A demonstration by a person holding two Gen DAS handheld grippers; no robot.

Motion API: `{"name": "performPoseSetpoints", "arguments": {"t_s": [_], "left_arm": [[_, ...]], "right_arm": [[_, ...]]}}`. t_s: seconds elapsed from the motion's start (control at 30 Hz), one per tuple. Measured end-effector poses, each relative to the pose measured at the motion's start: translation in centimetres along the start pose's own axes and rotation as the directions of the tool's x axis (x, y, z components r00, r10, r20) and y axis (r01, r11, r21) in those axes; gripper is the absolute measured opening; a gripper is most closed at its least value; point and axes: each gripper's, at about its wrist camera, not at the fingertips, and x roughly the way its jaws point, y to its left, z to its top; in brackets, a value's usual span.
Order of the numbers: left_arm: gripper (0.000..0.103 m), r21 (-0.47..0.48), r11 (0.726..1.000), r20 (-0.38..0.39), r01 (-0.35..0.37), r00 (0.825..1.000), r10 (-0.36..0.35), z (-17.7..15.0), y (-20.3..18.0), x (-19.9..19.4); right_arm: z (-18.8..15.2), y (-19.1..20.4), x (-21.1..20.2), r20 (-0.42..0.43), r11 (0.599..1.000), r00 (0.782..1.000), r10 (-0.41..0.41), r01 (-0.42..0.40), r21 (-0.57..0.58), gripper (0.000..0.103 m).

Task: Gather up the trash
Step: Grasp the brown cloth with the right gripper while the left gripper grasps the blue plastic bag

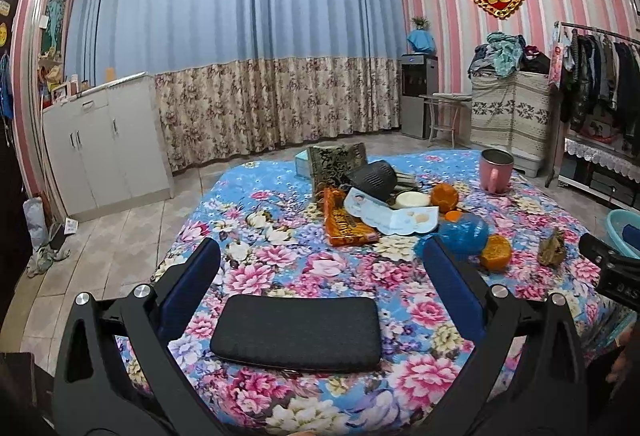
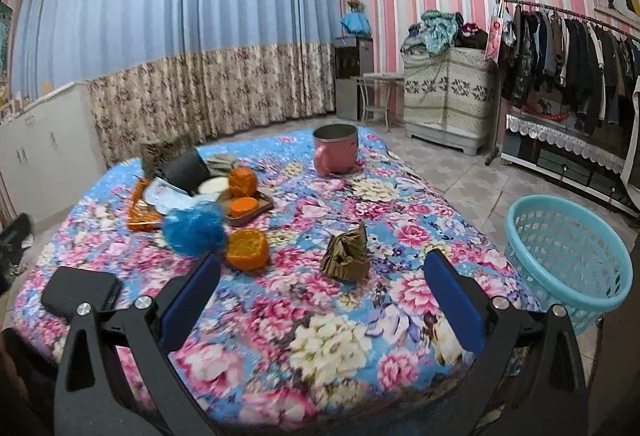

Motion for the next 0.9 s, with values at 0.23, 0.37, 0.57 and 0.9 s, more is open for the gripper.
{"name": "performPoseSetpoints", "arguments": {"t_s": [0.23,0.37,0.57,0.9], "left_arm": [[0.098,0.032,0.999,0.003,-0.022,1.0,0.022,1.6,0.0,1.7],[0.098,-0.022,0.999,-0.085,0.03,0.996,-0.031,1.4,0.3,3.6],[0.098,-0.023,0.998,-0.155,0.062,0.986,-0.065,1.3,-1.2,6.0],[0.098,-0.003,0.989,-0.198,0.146,0.97,-0.144,1.4,-6.5,9.2]], "right_arm": [[1.9,-0.7,6.1,-0.099,0.998,0.995,-0.007,0.001,-0.058,0.099],[2.0,-2.1,8.6,-0.166,0.999,0.985,-0.04,0.037,-0.017,0.099],[1.3,-2.2,10.8,-0.244,1.0,0.97,-0.019,0.019,0.0,0.099],[0.4,-3.7,12.1,-0.303,0.998,0.953,-0.001,0.018,0.053,0.085]]}}
